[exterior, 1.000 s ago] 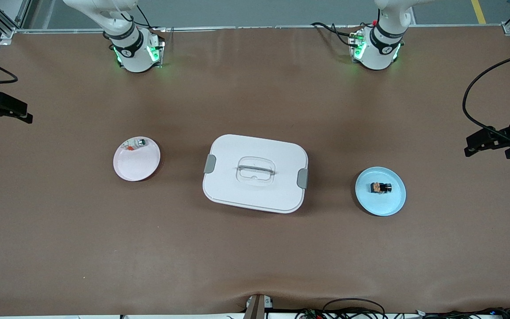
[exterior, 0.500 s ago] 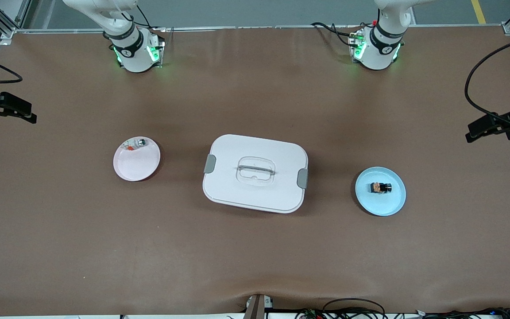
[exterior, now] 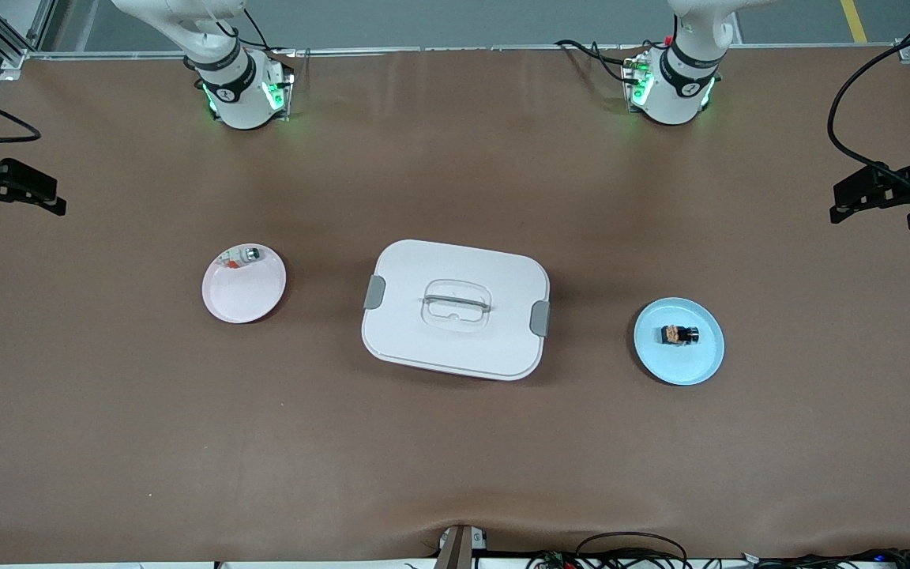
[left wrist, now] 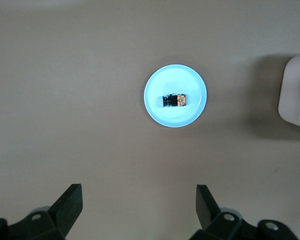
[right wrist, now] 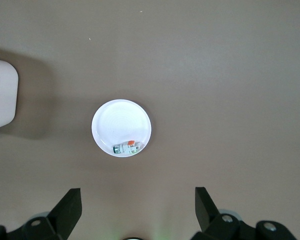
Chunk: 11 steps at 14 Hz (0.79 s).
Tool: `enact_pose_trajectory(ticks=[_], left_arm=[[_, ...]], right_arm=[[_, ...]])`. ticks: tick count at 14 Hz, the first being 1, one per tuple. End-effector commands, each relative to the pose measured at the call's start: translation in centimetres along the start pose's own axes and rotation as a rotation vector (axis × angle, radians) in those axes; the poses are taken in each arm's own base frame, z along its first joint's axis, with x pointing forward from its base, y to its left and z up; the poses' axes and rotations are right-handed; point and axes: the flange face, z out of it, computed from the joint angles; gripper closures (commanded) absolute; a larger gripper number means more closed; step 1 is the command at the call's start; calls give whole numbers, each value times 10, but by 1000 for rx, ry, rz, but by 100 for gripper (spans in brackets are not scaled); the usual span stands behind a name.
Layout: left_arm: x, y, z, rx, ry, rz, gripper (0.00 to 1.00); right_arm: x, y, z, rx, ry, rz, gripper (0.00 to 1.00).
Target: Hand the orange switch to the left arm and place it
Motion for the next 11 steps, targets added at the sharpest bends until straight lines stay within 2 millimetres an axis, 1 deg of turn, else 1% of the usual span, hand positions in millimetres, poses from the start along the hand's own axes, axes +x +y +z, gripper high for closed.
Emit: enact_pose_trajectory(ticks=[1, 3, 5, 6, 7, 8, 9, 10, 11], left_arm=[[-2, 4, -7, 64, -2, 22, 0], [-2, 5, -8, 61, 2, 28, 0], [-6, 8, -15, 62, 12, 34, 0], [-6, 17, -17, 54, 16, 45, 0], [-9, 21, -22, 59, 24, 50, 0], [-22, 25, -34, 75, 40, 54, 0], [-30, 32, -28, 77, 18, 60, 0], [-37, 36, -29, 80, 15, 63, 0], [-44, 43, -27, 79, 10, 69, 0]], right_arm=[[-24, -4, 1, 8, 32, -1, 0], [-26, -4, -3, 7, 39, -2, 0], [-27, -5, -5, 6, 45, -6, 0], [-29, -6, -8, 5, 51, -7, 0], [-29, -5, -9, 7, 52, -6, 0], [-32, -5, -12, 25, 60, -5, 0], [-32, -4, -13, 55, 66, 0, 0], [-33, 2, -13, 68, 70, 12, 0], [-33, 2, -13, 68, 71, 11, 0]])
